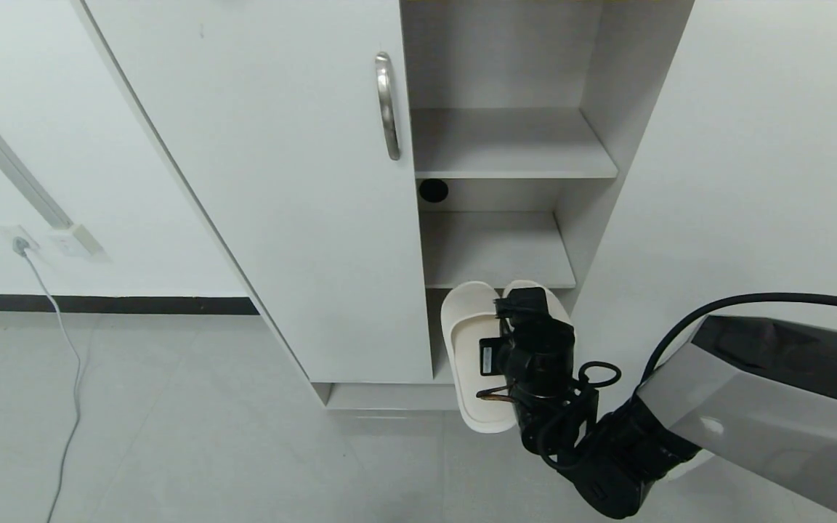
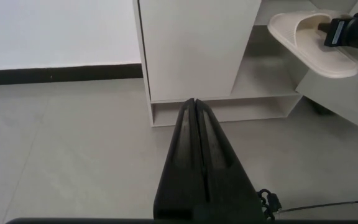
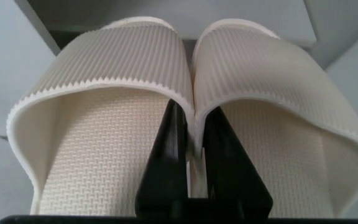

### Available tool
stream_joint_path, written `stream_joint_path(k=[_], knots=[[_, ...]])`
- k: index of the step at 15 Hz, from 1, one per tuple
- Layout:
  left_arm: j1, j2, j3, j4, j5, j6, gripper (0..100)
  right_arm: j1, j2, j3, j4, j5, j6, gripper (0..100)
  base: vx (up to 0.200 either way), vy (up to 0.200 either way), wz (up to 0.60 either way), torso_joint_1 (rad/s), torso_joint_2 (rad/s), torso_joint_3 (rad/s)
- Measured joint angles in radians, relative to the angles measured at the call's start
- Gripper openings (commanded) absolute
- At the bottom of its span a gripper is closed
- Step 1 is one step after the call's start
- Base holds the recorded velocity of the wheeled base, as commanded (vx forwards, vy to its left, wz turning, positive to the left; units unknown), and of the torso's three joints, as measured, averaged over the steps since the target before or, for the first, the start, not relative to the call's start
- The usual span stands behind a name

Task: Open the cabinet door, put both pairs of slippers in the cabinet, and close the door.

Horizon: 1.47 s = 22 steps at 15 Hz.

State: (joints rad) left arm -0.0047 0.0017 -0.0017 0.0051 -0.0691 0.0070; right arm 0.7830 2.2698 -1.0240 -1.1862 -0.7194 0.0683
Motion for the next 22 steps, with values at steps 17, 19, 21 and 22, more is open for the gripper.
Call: stream_joint_path(k=[17,19,21,22], knots=[[0.0,0.0,0.0,0.0,0.001,-0.001,0,-0.061,0.137,-0.207,0.041,0.021,0.0,0,0.106,0.0,0.0,0.002,0.0,0.001],[0.0,0.0,0.0,0.0,0.001,0.0,0,-0.07,0.163,-0.297,0.113,0.021,-0.001,0,0.0,0.0,0.0,0.0,0.0,0.0],[0.0,0.0,0.0,0.0,0.001,0.001,0,-0.083,0.184,-0.397,0.192,0.022,-0.001,0,0.0,0.0,0.0,0.0,0.0,0.0],[0.0,0.0,0.0,0.0,0.001,0.002,0,-0.089,0.193,-0.454,0.233,0.021,-0.001,0,0.0,0.0,0.0,0.0,0.0,0.0]])
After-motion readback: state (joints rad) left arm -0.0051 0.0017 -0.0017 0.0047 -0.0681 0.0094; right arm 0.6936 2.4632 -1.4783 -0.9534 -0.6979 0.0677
